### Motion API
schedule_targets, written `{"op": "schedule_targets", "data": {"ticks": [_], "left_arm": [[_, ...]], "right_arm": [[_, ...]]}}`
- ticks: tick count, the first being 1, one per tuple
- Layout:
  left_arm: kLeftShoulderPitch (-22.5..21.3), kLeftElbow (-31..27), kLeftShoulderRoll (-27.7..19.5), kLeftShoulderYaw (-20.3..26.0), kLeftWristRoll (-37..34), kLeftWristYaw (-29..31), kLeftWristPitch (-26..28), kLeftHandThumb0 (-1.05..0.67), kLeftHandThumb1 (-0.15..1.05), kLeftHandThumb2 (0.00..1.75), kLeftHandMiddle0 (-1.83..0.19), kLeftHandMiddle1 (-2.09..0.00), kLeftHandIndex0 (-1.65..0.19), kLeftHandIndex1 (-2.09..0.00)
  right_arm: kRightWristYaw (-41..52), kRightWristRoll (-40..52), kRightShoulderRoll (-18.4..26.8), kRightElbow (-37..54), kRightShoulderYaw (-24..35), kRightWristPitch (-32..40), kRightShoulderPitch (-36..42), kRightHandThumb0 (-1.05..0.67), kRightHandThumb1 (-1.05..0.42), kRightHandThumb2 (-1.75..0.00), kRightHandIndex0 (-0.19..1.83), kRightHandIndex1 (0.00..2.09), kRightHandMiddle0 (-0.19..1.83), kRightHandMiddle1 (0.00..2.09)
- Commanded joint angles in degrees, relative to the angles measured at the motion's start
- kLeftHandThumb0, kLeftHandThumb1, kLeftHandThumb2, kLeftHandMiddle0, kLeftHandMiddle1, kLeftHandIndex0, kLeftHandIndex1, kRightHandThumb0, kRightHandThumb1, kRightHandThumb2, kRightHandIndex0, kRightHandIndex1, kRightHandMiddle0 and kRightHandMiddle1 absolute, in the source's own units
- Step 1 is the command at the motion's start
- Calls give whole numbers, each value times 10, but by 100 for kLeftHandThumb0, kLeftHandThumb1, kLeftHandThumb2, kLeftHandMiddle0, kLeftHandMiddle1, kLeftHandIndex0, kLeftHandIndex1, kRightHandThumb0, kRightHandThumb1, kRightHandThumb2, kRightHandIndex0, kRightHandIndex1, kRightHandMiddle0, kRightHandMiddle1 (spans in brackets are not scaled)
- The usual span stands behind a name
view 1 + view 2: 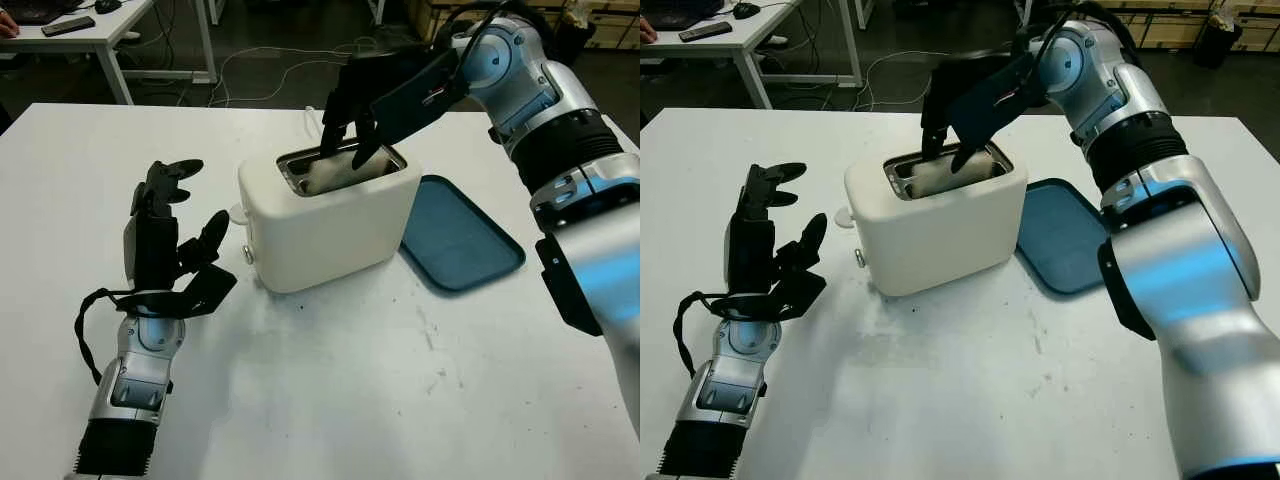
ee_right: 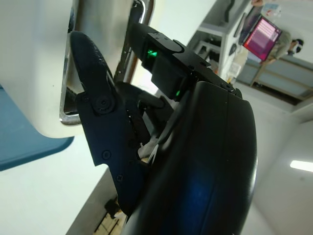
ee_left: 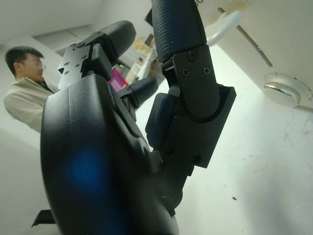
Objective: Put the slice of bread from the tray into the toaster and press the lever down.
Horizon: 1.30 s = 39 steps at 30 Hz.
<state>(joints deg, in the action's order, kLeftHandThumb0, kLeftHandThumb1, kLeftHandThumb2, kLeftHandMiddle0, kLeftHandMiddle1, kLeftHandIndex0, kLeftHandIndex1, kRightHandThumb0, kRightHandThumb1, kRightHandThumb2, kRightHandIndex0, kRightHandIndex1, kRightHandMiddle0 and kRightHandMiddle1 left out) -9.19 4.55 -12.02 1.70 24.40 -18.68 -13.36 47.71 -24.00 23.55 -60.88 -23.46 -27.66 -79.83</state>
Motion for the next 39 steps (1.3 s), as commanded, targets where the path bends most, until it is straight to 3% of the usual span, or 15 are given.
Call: {"op": "schedule_targets", "data": {"ticks": [1, 6, 14, 17, 20, 22, 24, 28, 34, 39], "left_arm": [[2, -1, 2, -1, -2, -3, -3, -94, 92, 71, 0, -145, 0, -106], [3, -2, 0, -2, 6, -4, 0, -95, 92, 73, 0, -145, 0, -106], [5, 0, -7, -1, 9, -4, -6, -94, 92, 74, 0, -145, 0, -105], [7, -10, -12, 1, 9, 0, -5, -94, 92, 74, 0, -146, 0, -106], [11, -26, -20, 2, 12, 6, -7, -93, 92, 74, 0, -146, 0, -107], [12, -33, -32, 1, 18, 8, -17, -92, 92, 75, 0, -147, 0, -109], [12, -39, -46, 0, 24, 11, -34, -90, 92, 75, 0, -150, 0, -113], [10, -55, -60, 1, 23, 20, -49, -87, 92, 72, 0, -155, 0, -124], [4, -65, -73, -4, 24, 40, -59, -85, 92, 70, 0, -158, 0, -132], [1, -67, -71, -9, 43, 39, -52, -84, 92, 71, 0, -160, 0, -135]], "right_arm": [[-9, 2, 2, 3, 6, -4, 8, -64, -72, 0, 62, 51, 81, 0], [-13, 8, 0, 8, 15, -5, 11, -65, -71, 0, 59, 50, 80, 0], [-37, 28, 18, 19, 50, -16, 13, -73, -69, 0, 37, 47, 62, 0], [-82, 50, 42, 32, 90, -33, 33, -82, -74, -1, 35, 59, 62, 1], [-165, 60, 77, 63, 132, -64, 82, -77, -83, -3, 42, 61, 67, 3], [-233, 60, 98, 88, 159, -96, 135, -73, -89, -2, 49, 55, 71, 3], [-293, 70, 114, 104, 190, -128, 203, -60, -91, -4, 62, 36, 73, 2], [-392, 97, 113, 137, 245, -162, 356, -43, -92, -5, 76, 15, 78, 1], [-441, 168, 53, 307, 307, -72, 577, -28, -92, -4, 74, 4, 70, 0], [-497, 199, -31, 460, 340, 3, 699, -39, -92, -10, 74, 2, 68, 0]]}}
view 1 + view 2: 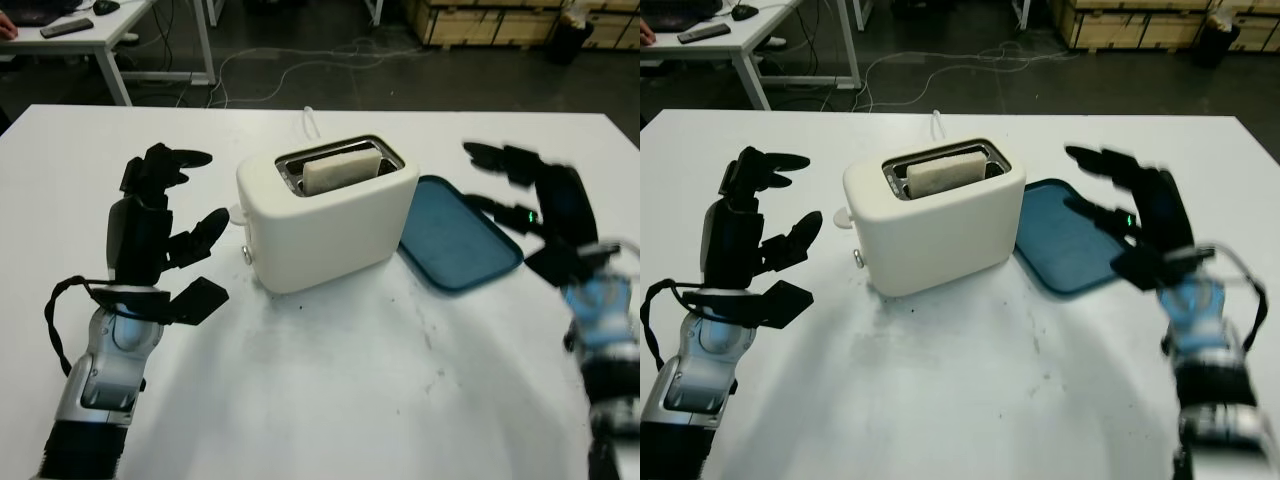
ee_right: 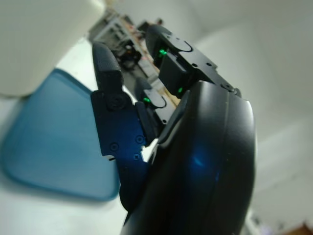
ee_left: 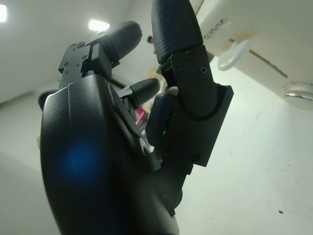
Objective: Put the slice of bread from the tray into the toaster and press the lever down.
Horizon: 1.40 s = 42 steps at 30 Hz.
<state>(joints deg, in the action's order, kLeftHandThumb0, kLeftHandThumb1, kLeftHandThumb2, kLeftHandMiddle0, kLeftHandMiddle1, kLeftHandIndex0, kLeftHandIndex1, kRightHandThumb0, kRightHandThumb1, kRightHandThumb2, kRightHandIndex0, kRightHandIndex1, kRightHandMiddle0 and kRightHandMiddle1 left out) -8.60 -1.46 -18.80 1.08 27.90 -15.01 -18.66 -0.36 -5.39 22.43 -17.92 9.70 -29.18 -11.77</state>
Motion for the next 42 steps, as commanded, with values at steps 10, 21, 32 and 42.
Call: {"op": "schedule_targets", "data": {"ticks": [10, 21, 32, 42], "left_arm": [[-2, 16, -4, -16, 79, -43, 2, -75, 92, 70, 0, -157, 0, -132], [-1, -10, -24, -20, 132, -30, 44, -65, 85, 86, 0, -168, 0, -141], [-5, -14, -54, -26, 151, -27, 46, -61, 75, 106, 0, -175, 0, -159], [-7, -8, -100, -45, 150, 27, 35, -54, 77, 129, -4, -175, 0, -169]], "right_arm": [[-22, 87, -143, 104, 1, 57, 77, -40, -91, -2, 70, 0, 65, 0], [32, 75, -129, 106, -33, 121, 53, -47, -92, -3, 61, 0, 58, 0], [35, 17, -98, 45, -41, 109, 16, -45, -92, -2, 65, 1, 61, 1], [37, 23, -97, 28, -35, 88, 13, -43, -92, 0, 66, 1, 62, 1]]}}
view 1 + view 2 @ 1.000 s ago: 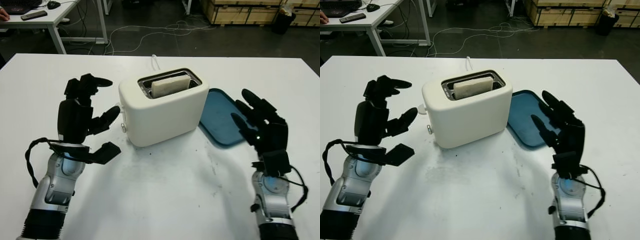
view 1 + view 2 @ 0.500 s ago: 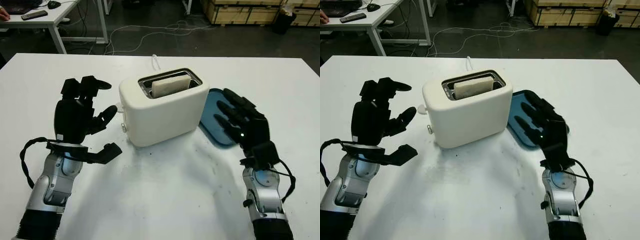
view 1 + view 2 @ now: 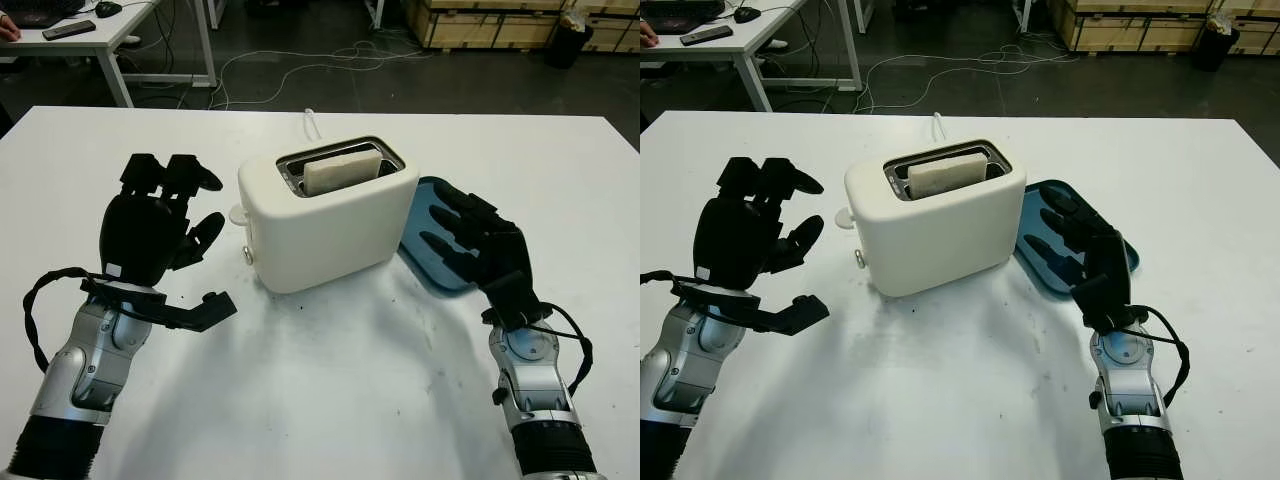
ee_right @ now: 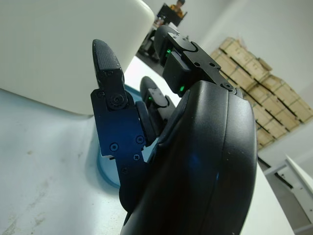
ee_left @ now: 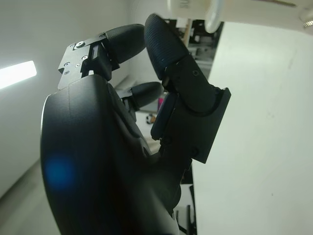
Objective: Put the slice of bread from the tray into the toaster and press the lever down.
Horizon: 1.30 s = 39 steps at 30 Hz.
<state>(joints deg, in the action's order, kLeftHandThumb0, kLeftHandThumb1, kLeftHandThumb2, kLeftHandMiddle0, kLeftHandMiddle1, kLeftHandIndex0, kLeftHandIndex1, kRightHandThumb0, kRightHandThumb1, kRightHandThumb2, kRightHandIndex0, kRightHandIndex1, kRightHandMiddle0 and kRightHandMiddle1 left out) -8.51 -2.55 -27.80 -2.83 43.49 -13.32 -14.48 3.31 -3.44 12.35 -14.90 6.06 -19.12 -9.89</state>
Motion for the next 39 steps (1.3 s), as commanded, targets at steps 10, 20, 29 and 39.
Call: {"op": "schedule_targets", "data": {"ticks": [10, 20, 29, 39], "left_arm": [[-21, 11, -37, -12, -16, 68, -14, -56, 63, 144, -1, -175, 0, -167], [-31, 36, -39, -25, -13, 70, -15, -58, 59, 150, -2, -175, 0, -166], [-36, 49, -39, -34, -10, 63, -19, -59, 62, 150, 0, -175, 0, -167], [-34, 53, -32, -36, -16, 56, -30, -59, 60, 150, 0, -175, 0, -169]], "right_arm": [[0, 6, 1, -5, 2, -21, -2, -43, -92, -2, 65, 0, 61, 0], [1, 11, -1, -4, 4, -24, 1, -41, -92, -3, 65, 0, 61, 0], [5, 17, -4, -5, 3, -25, 2, -41, -92, -3, 65, 0, 62, 0], [3, 14, -3, -2, 2, -22, 4, -43, -92, -3, 65, 0, 62, 0]]}}
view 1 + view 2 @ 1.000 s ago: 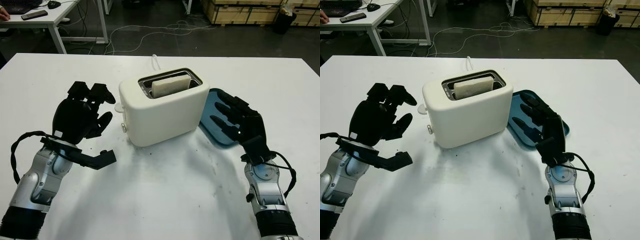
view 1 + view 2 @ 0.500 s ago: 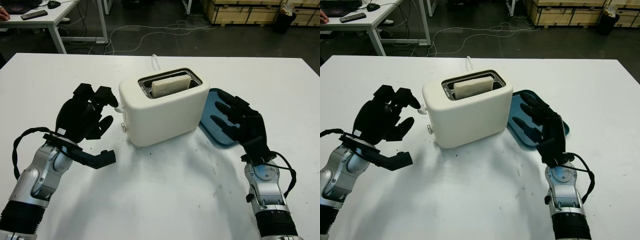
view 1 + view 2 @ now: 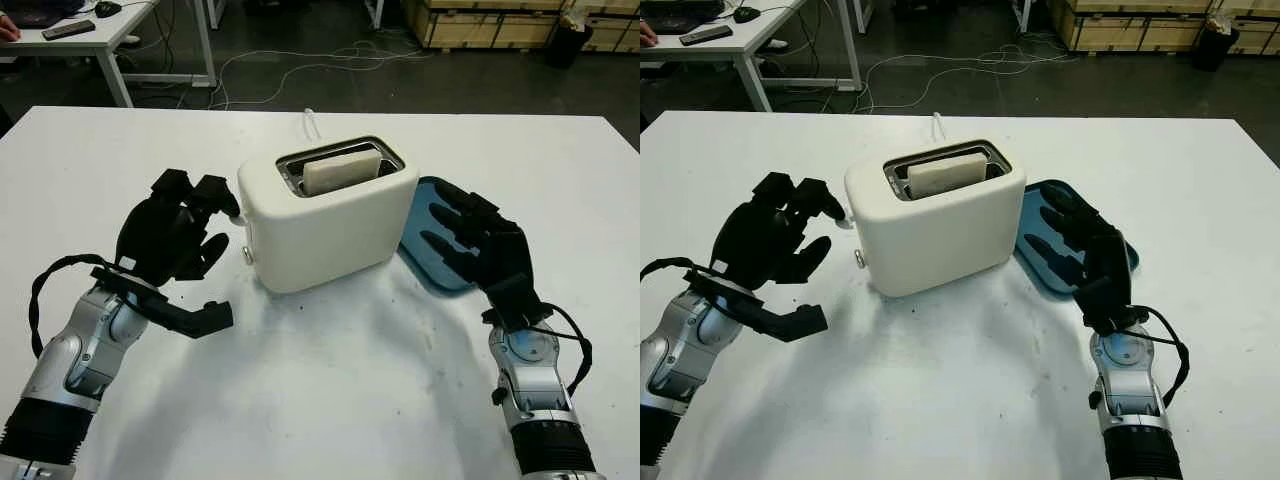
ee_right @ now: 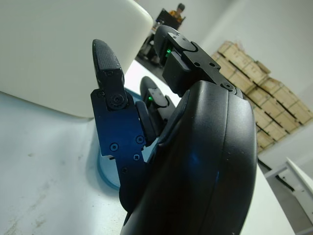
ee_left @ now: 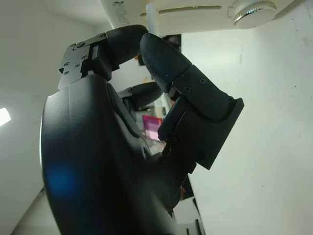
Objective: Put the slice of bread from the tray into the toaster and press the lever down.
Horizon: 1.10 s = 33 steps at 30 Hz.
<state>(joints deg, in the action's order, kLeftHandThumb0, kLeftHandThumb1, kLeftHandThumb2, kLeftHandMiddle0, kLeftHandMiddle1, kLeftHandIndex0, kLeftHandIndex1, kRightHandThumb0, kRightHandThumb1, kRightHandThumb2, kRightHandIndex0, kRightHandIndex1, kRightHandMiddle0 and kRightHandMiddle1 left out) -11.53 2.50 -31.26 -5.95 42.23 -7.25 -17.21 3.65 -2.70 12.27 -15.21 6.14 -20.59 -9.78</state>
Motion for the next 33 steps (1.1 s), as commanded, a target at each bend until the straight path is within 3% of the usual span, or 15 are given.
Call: {"op": "schedule_targets", "data": {"ticks": [1, 9, 33], "left_arm": [[-3, 2, 3, -5, -5, -2, -2, -60, 62, 149, 0, -175, 0, -169], [-5, 4, 0, -13, -11, 9, -5, -64, 67, 142, -3, -175, 0, -168], [-19, -10, -43, -11, -15, 86, -2, -66, 55, 147, -7, -175, 0, -172]], "right_arm": [[1, 8, -3, 1, 2, -7, 3, -42, -92, -3, 64, 0, 62, 0], [-2, 3, -3, 2, 0, -8, 4, -42, -92, -4, 65, 0, 62, 0], [1, 6, -3, 1, 0, -9, 5, -41, -92, -3, 66, 0, 63, 0]]}}
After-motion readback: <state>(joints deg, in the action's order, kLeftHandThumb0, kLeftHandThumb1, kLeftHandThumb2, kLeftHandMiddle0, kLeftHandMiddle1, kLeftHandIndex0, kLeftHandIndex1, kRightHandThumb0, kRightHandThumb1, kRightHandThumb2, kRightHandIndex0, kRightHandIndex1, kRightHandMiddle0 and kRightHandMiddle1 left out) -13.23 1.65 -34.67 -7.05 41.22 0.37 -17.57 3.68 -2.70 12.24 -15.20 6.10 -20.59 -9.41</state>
